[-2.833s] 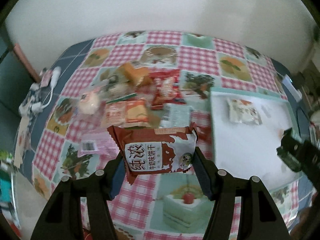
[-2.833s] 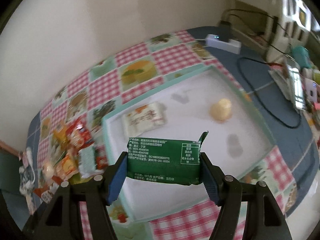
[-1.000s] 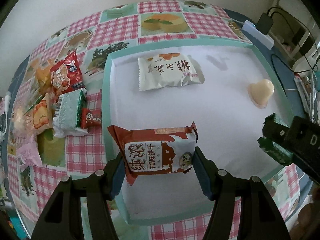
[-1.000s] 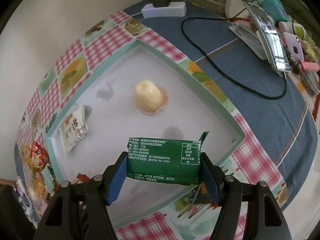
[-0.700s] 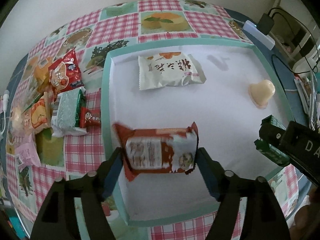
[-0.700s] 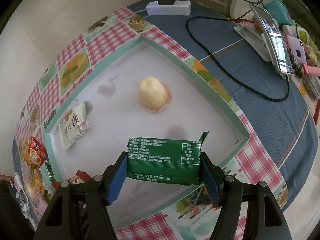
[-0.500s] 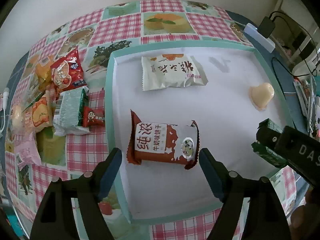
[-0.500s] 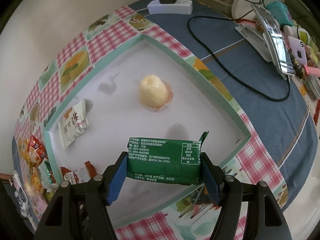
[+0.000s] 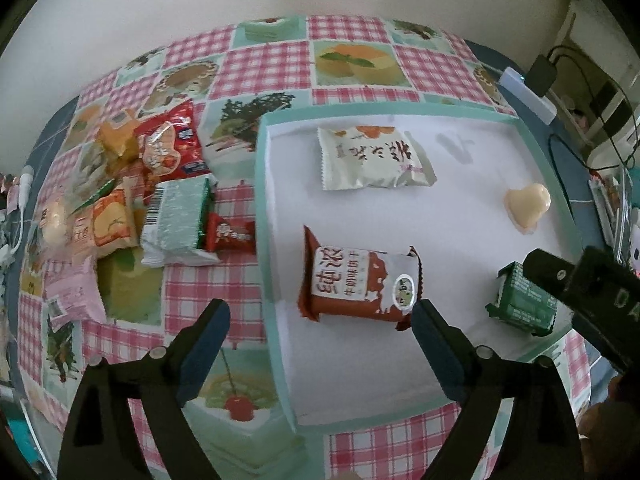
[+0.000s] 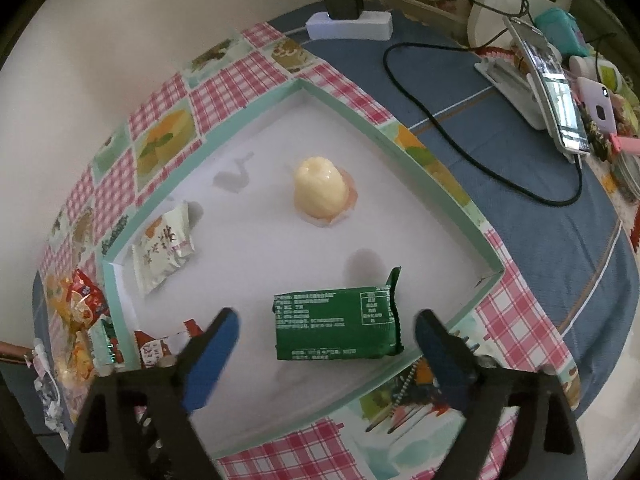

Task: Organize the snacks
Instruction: 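Open the right tool to drop the green pack in the tray while the left tool drops the biscuit pack, then move both tools back toward the snack pile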

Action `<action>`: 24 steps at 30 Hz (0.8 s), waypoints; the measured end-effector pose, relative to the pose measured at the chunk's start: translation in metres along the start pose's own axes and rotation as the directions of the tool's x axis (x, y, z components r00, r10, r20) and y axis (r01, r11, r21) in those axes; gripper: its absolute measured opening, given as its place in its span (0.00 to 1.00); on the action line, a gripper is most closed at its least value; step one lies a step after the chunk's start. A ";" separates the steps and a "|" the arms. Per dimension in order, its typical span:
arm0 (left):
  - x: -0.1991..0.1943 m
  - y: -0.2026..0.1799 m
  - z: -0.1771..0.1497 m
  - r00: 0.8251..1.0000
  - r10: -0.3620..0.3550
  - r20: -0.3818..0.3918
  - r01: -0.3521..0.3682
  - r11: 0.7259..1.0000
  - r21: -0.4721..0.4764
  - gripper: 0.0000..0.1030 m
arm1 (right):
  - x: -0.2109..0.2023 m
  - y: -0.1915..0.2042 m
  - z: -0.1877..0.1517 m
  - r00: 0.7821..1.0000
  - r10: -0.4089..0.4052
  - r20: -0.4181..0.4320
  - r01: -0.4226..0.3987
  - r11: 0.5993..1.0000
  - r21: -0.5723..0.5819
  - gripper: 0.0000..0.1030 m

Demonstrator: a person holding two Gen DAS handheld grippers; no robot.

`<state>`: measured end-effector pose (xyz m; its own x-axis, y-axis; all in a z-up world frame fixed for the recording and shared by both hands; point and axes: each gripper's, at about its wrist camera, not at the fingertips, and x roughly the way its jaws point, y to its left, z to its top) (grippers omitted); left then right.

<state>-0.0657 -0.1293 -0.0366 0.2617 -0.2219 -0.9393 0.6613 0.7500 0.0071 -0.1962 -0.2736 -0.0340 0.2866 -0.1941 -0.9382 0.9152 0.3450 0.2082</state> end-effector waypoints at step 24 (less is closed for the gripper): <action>-0.022 0.047 -0.012 0.998 0.057 0.041 -0.052 0.993 -0.109 0.92 | -0.015 -0.004 -0.026 1.000 0.023 0.012 -0.023 1.000 -0.017 1.00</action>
<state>-0.0487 -0.0811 -0.0198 0.3274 -0.2044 -0.9225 0.5663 0.8240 0.0184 -0.2115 -0.2484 -0.0276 0.3107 -0.1968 -0.9299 0.9036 0.3646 0.2247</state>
